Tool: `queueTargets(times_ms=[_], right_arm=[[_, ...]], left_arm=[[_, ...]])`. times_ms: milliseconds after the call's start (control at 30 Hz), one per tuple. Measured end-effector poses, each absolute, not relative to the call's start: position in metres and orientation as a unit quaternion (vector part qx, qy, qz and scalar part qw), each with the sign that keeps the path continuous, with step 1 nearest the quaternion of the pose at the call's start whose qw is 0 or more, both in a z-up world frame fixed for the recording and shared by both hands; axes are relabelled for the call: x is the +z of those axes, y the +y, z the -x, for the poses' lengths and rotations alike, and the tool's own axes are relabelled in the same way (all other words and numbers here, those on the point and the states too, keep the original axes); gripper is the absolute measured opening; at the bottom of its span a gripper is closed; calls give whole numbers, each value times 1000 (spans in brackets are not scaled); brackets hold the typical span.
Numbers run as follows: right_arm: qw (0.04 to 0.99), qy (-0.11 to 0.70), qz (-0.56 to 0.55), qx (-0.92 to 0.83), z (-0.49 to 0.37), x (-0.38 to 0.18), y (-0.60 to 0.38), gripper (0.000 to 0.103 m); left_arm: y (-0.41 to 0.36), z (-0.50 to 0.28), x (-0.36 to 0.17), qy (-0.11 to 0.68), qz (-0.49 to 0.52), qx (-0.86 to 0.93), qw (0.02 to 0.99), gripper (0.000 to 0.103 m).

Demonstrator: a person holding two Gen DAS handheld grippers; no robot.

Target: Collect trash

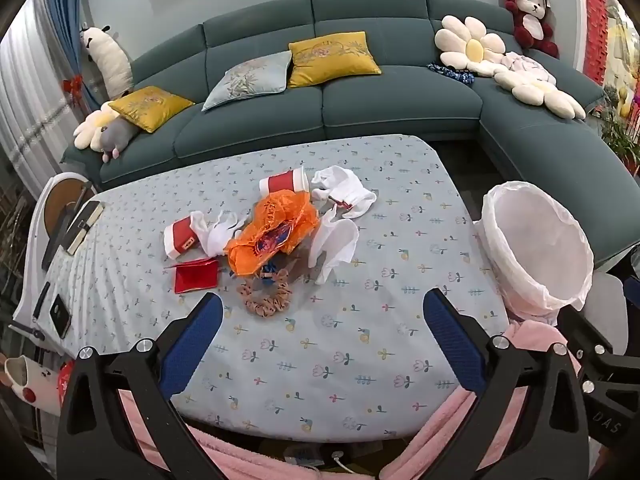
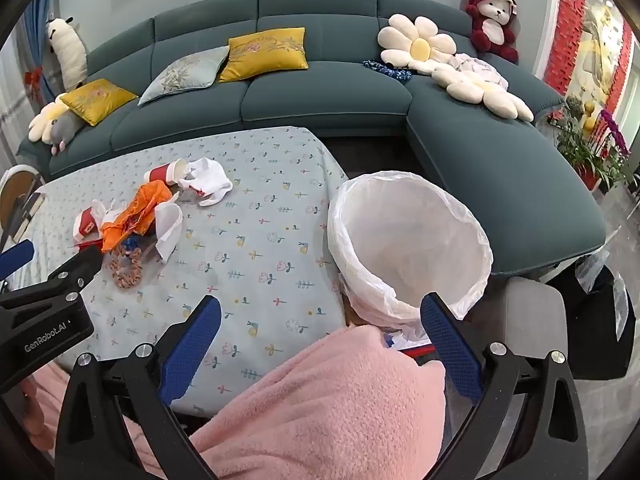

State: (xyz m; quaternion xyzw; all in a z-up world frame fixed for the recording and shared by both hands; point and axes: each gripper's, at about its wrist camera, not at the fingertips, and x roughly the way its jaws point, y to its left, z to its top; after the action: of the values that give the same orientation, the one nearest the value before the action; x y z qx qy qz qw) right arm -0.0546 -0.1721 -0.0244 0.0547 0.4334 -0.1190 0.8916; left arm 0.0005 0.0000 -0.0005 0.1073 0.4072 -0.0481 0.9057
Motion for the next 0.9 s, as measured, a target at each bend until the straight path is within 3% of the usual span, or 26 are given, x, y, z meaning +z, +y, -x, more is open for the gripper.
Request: queueTargets(times_ms=[900], right_arm=[[889,440,-33,-122,32,-26,-170,96]], left_arm=[[6,-24,4,414,-90,-41,905,96]])
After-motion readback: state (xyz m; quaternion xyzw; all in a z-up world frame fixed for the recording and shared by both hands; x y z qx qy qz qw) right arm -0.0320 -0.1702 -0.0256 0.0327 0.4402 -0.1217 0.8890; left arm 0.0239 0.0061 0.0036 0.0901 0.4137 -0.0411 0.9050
